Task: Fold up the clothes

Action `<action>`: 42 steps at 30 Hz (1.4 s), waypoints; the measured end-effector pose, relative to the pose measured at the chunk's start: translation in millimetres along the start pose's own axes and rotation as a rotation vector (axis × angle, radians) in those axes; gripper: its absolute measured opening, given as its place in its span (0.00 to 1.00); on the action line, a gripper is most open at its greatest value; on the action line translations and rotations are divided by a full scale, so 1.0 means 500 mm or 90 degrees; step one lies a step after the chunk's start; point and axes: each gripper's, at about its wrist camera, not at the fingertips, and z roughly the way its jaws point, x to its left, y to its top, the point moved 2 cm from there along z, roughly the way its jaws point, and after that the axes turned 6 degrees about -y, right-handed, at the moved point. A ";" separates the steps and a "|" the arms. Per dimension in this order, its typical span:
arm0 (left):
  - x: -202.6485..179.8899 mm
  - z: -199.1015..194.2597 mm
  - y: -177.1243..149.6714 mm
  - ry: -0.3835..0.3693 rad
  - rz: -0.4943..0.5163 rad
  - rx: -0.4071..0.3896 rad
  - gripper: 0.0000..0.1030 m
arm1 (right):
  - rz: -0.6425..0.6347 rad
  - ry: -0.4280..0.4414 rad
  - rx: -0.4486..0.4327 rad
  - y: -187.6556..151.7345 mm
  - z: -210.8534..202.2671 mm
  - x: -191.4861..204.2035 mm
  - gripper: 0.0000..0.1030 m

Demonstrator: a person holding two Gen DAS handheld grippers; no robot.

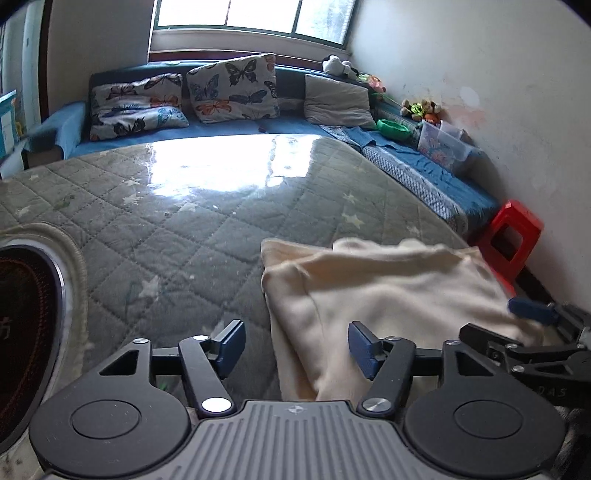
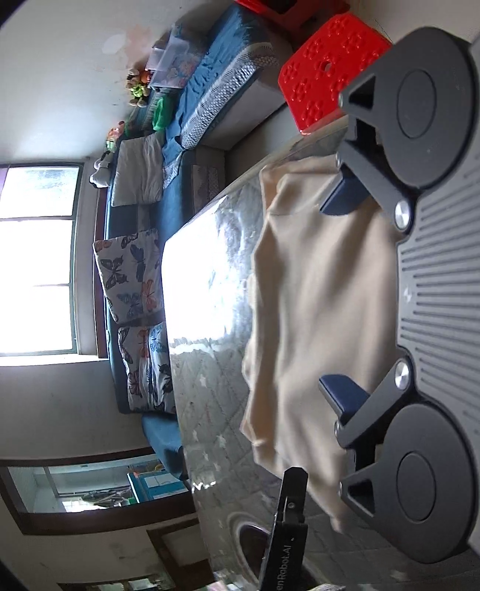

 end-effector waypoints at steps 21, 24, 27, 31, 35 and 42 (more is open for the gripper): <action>-0.001 -0.007 -0.042 0.032 0.024 -0.004 0.70 | 0.031 0.038 -0.003 -0.051 -0.033 0.009 0.94; 0.001 -0.013 -0.041 0.032 0.026 -0.009 0.70 | 0.017 0.040 -0.001 -0.052 -0.047 0.013 0.94; 0.005 -0.012 -0.042 0.034 0.027 -0.009 0.71 | 0.035 0.032 -0.013 -0.047 -0.055 -0.004 0.94; 0.008 -0.013 -0.046 0.036 0.027 -0.008 0.73 | 0.059 0.029 0.012 -0.057 -0.039 -0.024 0.94; 0.009 -0.026 -0.049 0.041 0.028 -0.015 0.78 | 0.054 0.036 0.003 -0.064 -0.052 -0.024 1.00; 0.005 -0.053 -0.067 0.044 0.042 -0.027 0.91 | 0.077 0.021 -0.003 -0.079 -0.067 -0.020 1.00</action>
